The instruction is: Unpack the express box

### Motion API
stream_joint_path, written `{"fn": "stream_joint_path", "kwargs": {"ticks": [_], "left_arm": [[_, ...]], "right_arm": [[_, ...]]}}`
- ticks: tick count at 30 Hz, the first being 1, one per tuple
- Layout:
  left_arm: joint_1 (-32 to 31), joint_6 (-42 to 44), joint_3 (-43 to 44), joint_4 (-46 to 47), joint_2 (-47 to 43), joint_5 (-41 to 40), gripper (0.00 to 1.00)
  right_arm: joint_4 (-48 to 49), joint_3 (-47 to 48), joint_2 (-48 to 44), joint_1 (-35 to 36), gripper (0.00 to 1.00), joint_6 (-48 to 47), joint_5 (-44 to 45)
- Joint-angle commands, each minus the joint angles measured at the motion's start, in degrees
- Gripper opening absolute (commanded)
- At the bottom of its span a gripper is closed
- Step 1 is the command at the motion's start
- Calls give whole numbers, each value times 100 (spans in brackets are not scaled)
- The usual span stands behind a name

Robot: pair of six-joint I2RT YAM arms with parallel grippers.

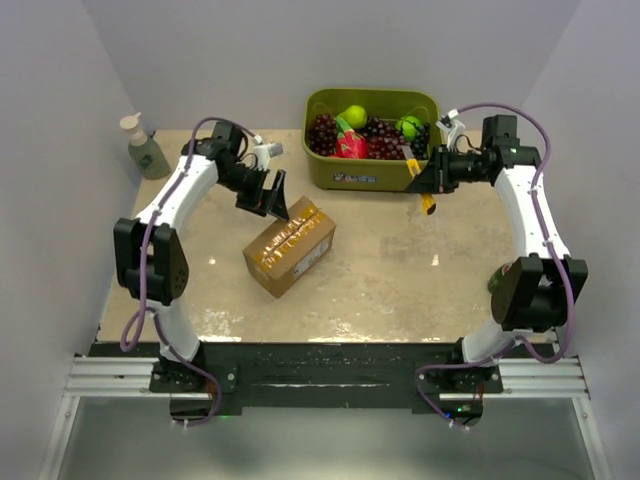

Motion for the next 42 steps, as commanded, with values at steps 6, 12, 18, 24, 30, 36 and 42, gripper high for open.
{"fn": "stream_joint_path", "kwargs": {"ticks": [6, 12, 18, 24, 30, 36, 42], "left_arm": [[501, -387, 546, 906, -853, 583, 100], [1485, -446, -820, 1257, -1476, -1506, 90], [2014, -1309, -3256, 1925, -2039, -877, 60], [1428, -1652, -4304, 2681, -2224, -68, 47], [460, -1749, -4884, 3069, -2558, 565, 49], [-138, -1767, -5105, 3395, -2751, 803, 52], [-333, -1171, -4622, 2268, -2892, 672, 56]], "right_arm": [[254, 85, -20, 961, 0, 432, 1054], [1808, -1206, -335, 2058, 0, 1653, 2076], [2925, -1840, -257, 2859, 0, 2401, 2709], [3452, -2016, 68, 3237, 0, 2771, 3088], [4095, -1507, 762, 3642, 0, 2903, 3114], [4192, -751, 1394, 3765, 0, 2807, 3114], [3877, -250, 1291, 3756, 0, 2307, 3307]]}}
